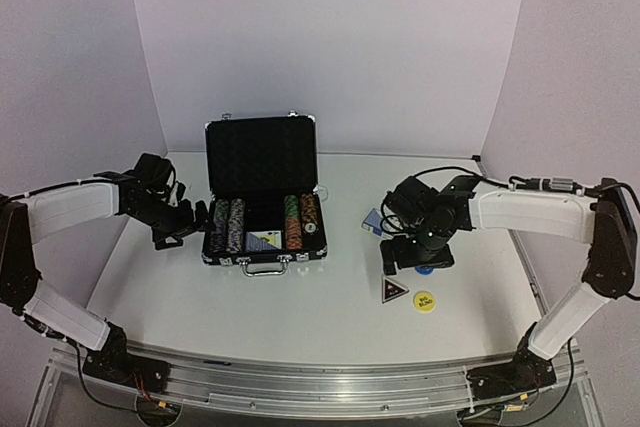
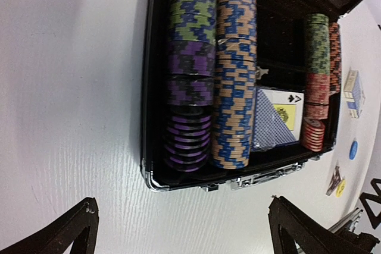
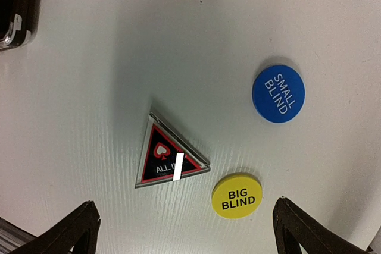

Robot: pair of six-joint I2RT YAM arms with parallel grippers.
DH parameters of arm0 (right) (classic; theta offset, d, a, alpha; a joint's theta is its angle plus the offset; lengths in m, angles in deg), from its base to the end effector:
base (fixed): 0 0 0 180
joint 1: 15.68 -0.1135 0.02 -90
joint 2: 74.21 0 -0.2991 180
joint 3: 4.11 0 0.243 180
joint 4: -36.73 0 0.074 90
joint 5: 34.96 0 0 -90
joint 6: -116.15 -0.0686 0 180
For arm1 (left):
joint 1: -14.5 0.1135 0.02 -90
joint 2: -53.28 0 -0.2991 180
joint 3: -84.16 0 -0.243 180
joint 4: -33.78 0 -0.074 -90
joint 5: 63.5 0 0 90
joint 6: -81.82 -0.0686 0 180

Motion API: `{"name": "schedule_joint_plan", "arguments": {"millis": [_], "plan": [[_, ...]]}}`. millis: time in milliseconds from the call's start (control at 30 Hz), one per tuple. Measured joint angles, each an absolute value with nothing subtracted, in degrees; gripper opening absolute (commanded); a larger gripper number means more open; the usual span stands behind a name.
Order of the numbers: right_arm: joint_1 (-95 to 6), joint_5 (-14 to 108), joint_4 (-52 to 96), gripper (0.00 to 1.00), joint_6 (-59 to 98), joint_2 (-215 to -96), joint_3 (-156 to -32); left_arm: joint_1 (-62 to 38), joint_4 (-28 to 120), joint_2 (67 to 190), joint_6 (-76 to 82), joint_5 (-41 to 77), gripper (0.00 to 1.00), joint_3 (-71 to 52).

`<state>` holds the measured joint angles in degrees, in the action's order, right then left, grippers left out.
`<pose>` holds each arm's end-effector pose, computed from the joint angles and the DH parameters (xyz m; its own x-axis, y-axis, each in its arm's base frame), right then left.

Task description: Pack up texas hold em set

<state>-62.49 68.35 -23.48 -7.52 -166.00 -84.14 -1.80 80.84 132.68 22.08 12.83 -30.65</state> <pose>0.2242 0.2158 0.2291 -0.9080 -0.1789 -0.3790 -0.1891 0.9819 -0.0106 0.2528 -0.0908 0.2245 -0.9193 -0.2413 -0.3108 -0.0944 0.9020 -0.4212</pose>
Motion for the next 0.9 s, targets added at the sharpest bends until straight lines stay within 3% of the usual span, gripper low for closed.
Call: {"name": "schedule_joint_plan", "arguments": {"millis": [467, 900], "plan": [[-58.75, 61.85, -20.85, 0.98, -0.89, -178.09, -87.27, -1.8, 78.27, 130.56, 22.08, 9.84, 1.0, -31.93], [-41.23, 51.88, -14.46, 0.98, 36.14, -196.22, -112.45, -1.8, 76.47, 129.81, 23.64, 6.59, 1.0, -33.69]]}}
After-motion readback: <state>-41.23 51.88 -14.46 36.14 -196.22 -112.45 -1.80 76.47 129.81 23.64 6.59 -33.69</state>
